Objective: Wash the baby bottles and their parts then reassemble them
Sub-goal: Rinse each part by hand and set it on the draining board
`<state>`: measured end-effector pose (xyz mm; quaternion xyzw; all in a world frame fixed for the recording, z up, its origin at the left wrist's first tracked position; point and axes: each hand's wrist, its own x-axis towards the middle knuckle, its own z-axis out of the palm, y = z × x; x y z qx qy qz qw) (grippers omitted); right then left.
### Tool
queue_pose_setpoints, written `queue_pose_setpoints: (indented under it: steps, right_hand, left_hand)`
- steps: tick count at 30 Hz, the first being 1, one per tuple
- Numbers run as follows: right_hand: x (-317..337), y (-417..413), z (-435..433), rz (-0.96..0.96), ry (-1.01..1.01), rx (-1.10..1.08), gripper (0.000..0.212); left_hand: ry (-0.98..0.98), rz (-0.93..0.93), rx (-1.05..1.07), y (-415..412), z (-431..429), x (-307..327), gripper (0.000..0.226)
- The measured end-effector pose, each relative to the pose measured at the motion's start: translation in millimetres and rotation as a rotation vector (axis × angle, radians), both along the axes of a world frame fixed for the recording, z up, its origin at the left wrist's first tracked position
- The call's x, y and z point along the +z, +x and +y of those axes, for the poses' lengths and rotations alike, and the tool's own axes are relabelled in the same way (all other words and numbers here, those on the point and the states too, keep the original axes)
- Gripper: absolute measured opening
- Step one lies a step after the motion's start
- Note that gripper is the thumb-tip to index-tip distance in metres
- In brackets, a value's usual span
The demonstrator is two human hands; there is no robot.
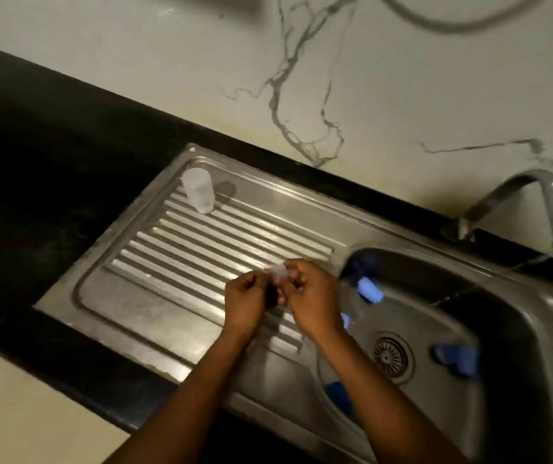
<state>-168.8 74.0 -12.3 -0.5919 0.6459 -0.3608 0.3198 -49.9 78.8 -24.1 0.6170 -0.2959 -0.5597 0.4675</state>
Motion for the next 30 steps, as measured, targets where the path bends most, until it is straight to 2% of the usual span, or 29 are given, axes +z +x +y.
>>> queue_pose_setpoints:
  steps: [4, 8, 13, 17, 20, 26, 30]
  right_hand:
    - [-14, 86, -60, -0.100, 0.047, 0.076, 0.014]
    - [-31, 150, -93, -0.034, 0.001, 0.062, 0.017]
    - [-52, 187, -115, 0.102, -0.018, -0.073, 0.015]
    - [-52, 192, -120, 0.210, -0.154, -0.123, 0.012]
    - [-53, 190, -119, 0.197, -0.227, -0.138, 0.013]
    - [-61, 187, -116, 0.173, -0.070, -0.113, 0.013]
    - [-58, 168, -107, 0.072, -0.034, -0.094, 0.014]
  left_hand:
    - [-0.040, -0.072, 0.095, 77, -43, -5, 0.021]
    - [-0.097, -0.484, 0.115, 132, -74, -12, 0.022]
    - [-0.251, -0.740, -0.006, 152, -90, -26, 0.026]
    - [-0.223, -0.741, -0.012, 153, -99, -31, 0.027]
    - [-0.233, -0.755, -0.025, 150, -99, -30, 0.028]
    - [-0.194, -0.775, -0.030, 145, -96, -28, 0.030]
    - [-0.224, -0.857, -0.070, 132, -83, -23, 0.030]
